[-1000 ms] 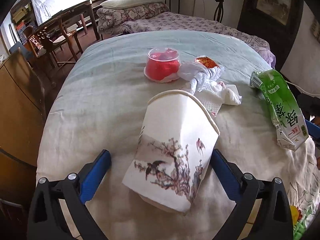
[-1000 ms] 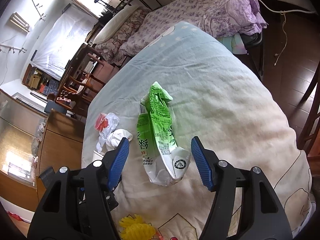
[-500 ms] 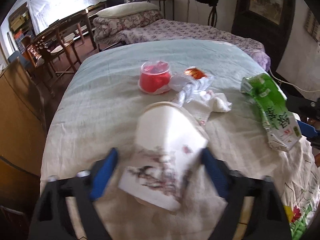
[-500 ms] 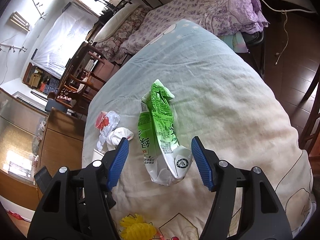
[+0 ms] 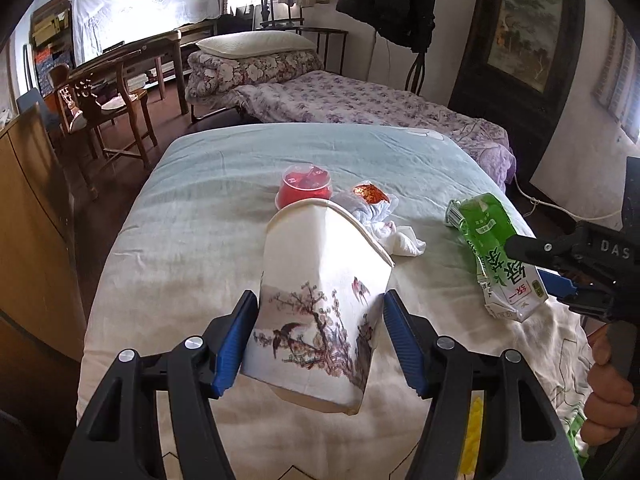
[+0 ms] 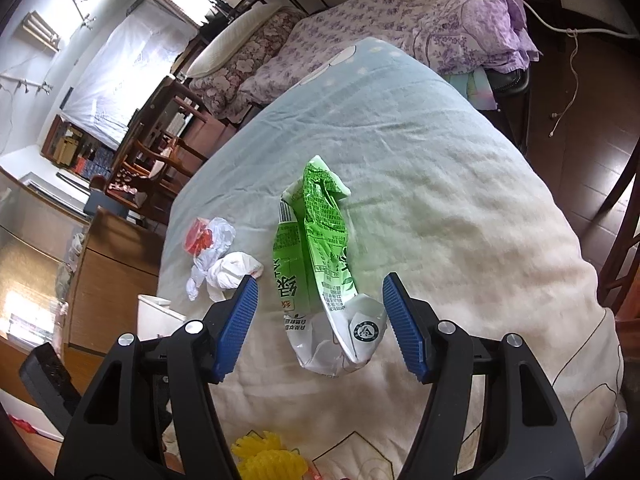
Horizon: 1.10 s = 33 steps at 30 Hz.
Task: Collect trash
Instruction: 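Grasp the white paper cup with the left tool while the right tool holds the carton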
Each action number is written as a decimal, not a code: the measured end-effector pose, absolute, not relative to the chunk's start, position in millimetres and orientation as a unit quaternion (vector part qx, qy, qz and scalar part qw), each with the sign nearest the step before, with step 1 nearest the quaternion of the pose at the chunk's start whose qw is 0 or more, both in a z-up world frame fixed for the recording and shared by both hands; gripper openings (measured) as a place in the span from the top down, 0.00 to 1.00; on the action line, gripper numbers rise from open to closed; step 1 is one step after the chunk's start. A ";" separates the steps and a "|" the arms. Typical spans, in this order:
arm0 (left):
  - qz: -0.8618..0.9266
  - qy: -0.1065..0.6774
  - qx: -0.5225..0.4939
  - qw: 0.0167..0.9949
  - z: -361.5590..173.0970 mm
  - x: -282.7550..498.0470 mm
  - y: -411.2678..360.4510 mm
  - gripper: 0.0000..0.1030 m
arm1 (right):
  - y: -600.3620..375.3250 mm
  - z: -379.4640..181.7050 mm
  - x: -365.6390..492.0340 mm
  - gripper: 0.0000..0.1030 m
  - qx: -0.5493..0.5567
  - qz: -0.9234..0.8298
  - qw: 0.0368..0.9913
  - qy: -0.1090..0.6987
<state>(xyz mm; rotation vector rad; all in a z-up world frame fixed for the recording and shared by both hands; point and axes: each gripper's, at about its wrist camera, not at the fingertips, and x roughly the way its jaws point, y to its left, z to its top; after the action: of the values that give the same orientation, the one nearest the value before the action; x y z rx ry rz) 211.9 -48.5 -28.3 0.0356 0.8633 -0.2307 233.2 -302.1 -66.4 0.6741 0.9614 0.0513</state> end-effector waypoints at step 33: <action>-0.122 0.407 -0.011 0.905 -22.7 200.5 -40.7 0.37 | -282.8 -45.0 230.4 0.94 0.257 0.050 0.869 0.419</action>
<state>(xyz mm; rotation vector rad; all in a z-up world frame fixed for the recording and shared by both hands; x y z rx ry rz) 200.5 -40.7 -22.7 -0.0218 0.8417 -0.2518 230.4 -282.8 -45.0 0.5381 0.8776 0.1045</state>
